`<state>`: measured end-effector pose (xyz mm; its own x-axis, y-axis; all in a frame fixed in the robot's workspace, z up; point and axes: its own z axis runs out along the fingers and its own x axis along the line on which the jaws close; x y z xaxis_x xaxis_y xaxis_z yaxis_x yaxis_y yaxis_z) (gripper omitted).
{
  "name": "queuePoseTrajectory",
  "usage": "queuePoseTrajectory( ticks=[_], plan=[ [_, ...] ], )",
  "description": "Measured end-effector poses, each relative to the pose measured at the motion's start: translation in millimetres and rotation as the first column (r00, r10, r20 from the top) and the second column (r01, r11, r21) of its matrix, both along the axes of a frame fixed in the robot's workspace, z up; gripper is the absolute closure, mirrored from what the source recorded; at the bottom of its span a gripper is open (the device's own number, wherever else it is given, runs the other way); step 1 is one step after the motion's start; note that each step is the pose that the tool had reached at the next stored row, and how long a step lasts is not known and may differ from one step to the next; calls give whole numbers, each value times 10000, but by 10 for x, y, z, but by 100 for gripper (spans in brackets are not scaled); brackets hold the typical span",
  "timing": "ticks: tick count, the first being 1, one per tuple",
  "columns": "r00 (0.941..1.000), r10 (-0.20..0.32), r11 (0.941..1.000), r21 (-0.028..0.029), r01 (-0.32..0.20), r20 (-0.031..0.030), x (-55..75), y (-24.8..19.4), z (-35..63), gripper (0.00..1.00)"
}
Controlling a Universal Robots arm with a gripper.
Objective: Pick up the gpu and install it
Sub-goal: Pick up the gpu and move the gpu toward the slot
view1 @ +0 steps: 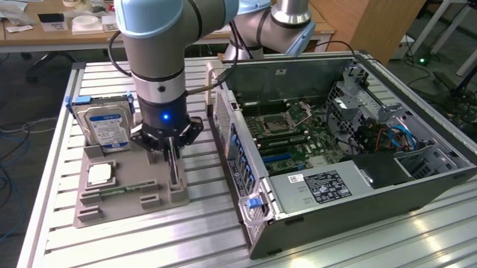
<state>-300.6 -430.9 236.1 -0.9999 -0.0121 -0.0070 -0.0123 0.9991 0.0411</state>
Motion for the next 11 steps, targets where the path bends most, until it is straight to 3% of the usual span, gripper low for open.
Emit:
queuePoseTrajectory(
  ticks=[11],
  plan=[
    [10000,0,10000,1,0,1,0,0,289,72]
  ],
)
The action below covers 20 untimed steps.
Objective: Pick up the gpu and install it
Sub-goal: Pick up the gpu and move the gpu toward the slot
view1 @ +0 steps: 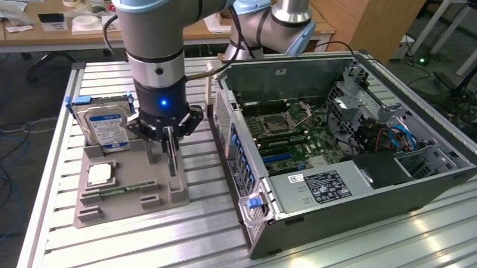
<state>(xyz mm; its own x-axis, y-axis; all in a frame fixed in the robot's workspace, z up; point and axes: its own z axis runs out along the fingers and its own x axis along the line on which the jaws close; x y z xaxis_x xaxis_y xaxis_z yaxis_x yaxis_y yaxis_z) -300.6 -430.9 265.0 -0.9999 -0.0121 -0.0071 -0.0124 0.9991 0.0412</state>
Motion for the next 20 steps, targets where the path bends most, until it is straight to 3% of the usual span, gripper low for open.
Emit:
queuePoseTrajectory(
  ticks=[16,20],
  plan=[
    [10000,0,10000,0,0,0,0,0,434,72],
    [10000,35,10000,1,-35,1,0,0,478,72]
  ],
)
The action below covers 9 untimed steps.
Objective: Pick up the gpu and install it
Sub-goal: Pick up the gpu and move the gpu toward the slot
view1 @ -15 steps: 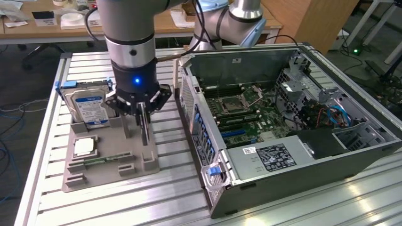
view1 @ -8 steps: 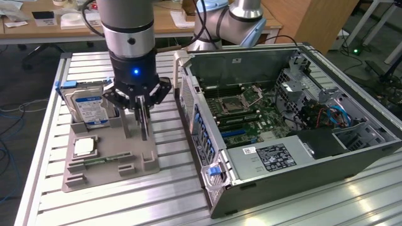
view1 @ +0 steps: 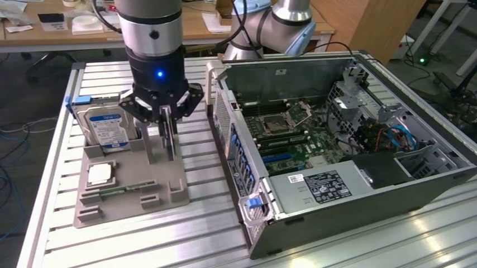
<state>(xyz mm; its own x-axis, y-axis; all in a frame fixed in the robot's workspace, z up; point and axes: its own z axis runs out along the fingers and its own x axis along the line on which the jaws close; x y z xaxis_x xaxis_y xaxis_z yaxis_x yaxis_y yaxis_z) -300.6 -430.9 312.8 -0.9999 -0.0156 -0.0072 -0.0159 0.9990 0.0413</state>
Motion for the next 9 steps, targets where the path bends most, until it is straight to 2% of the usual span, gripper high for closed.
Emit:
queuePoseTrajectory(
  ticks=[4,9],
  plan=[
    [9999,112,9999,-1,-112,-1,0,0,44,72],
    [9999,135,9999,-1,-135,-1,0,0,183,72]
  ],
)
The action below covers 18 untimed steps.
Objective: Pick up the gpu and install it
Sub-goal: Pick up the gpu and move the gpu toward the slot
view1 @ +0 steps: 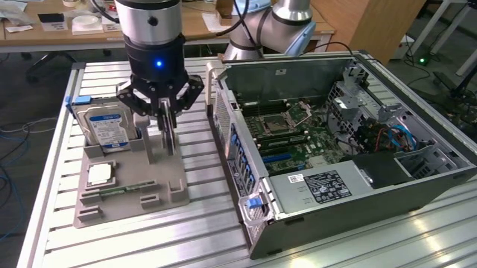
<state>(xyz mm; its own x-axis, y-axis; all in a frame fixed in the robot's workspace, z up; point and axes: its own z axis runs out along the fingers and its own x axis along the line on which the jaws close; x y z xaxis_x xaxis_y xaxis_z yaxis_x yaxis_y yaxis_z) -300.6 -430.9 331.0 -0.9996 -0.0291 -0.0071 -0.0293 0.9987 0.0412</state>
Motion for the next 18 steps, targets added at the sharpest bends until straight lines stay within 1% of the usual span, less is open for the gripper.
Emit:
queuePoseTrajectory(
  ticks=[3,8,12,18],
  plan=[
    [10000,11,10000,0,-11,0,0,0,100,72],
    [10000,37,10000,0,-37,0,0,0,226,72],
    [10000,54,10000,0,-54,-1,0,0,281,72],
    [10000,68,10000,0,-68,0,0,0,312,72]
  ],
)
